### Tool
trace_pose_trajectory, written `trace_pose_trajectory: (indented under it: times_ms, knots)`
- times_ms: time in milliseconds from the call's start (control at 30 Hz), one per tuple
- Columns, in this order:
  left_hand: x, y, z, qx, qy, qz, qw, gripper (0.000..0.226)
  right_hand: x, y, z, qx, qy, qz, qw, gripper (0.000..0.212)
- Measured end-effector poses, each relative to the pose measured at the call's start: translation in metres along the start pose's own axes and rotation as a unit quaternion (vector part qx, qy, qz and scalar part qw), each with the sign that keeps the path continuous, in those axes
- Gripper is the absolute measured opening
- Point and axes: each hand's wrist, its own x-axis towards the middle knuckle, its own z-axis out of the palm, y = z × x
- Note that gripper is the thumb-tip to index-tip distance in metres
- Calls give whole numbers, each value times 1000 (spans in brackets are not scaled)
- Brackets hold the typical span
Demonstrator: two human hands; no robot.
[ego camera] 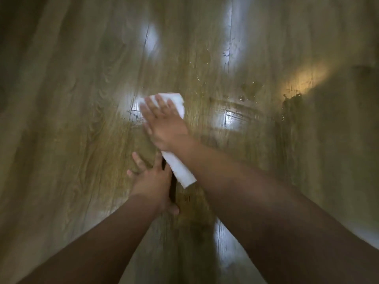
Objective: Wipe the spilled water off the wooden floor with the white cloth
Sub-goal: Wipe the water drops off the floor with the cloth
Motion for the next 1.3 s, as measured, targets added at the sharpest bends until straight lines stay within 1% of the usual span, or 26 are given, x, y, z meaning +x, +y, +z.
trace_pose_trajectory:
  times_ms: [67, 100, 167, 233, 300, 367, 433, 467, 500, 533, 567, 600, 633, 667, 700, 767, 800, 867, 933, 967, 1000, 1033, 1133, 1200, 1233, 1300]
  knots:
    - [1, 0, 0, 0, 2, -5, 1000, 153, 12, -4, -5, -23, -25, -61, 998, 55]
    - [1, 0, 0, -2, 5, -6, 1000, 154, 6, 5, -5, -26, -27, -74, 997, 55]
    - [-1, -1, 0, -12, 7, -3, 1000, 156, -28, 35, 1, -1, -6, -58, 998, 60]
    - [-1, -1, -1, -16, 5, -3, 1000, 155, -86, 68, 7, 23, 32, 5, 999, 59]
    - [-2, -1, 0, -17, 7, -2, 1000, 155, -156, 113, 18, 1, 57, 90, 994, 57]
    - [-2, -1, 0, -17, 6, -5, 1000, 155, -230, 163, 19, 1, 36, 193, 981, 60]
    - [0, -1, 1, -15, 3, -5, 1000, 155, -278, 205, 11, 3, 6, 254, 967, 67]
    - [2, 0, 2, -15, 4, -4, 1000, 155, -285, 223, 6, -4, 5, 282, 959, 69]
    - [3, 1, 2, -15, 4, -4, 1000, 155, -278, 236, 0, 1, 21, 327, 945, 69]
    - [3, 1, 2, -13, 2, -5, 1000, 155, -259, 245, -7, 20, 48, 383, 922, 68]
    - [3, 1, 1, -12, 2, -7, 1000, 156, -231, 244, -17, 43, 71, 419, 904, 67]
    - [3, 1, 0, -12, 0, -9, 1000, 156, -200, 235, -26, 57, 85, 426, 899, 66]
    - [2, 1, 0, -14, -1, -8, 1000, 157, -167, 217, -25, 54, 86, 405, 909, 66]
    - [2, 1, 0, -16, 0, -6, 1000, 157, -135, 193, -21, 39, 81, 349, 933, 66]
    - [2, 1, 0, -18, 2, -4, 1000, 157, -104, 159, -14, 26, 69, 276, 958, 67]
    - [0, 1, -1, -20, -3, -3, 1000, 157, -55, 84, -3, 26, 33, 145, 989, 60]
    - [0, 2, -2, -17, -6, -4, 1000, 157, -40, 51, 0, 21, 12, 85, 996, 57]
    - [-1, 2, -2, -6, -9, -3, 1000, 154, -27, 18, 2, 17, 1, 3, 1000, 56]
    - [-2, 2, -4, -7, -13, -6, 1000, 153, -37, 29, -1, 18, 4, -34, 999, 58]
    - [-2, 2, -5, -12, -14, -7, 1000, 154, -50, 44, 0, 34, 8, -36, 999, 59]
    - [-1, 3, -6, -16, -14, -8, 1000, 154, -69, 61, 2, 57, 21, -21, 998, 59]
    - [-1, 4, -8, -17, -14, -9, 1000, 155, -92, 80, 5, 88, 36, 13, 995, 58]
    - [0, 5, -8, -13, -15, -12, 1000, 156, -182, 151, 2, 131, 80, 181, 971, 54]
    - [1, 6, -8, -5, -11, -10, 1000, 156, -237, 200, -13, 107, 99, 310, 939, 51]
    - [1, 6, -7, -3, -8, -9, 1000, 156, -252, 222, -22, 91, 92, 363, 923, 53]
    - [2, 8, -8, -2, -9, -9, 1000, 156, -252, 256, -35, 68, 73, 428, 898, 58]
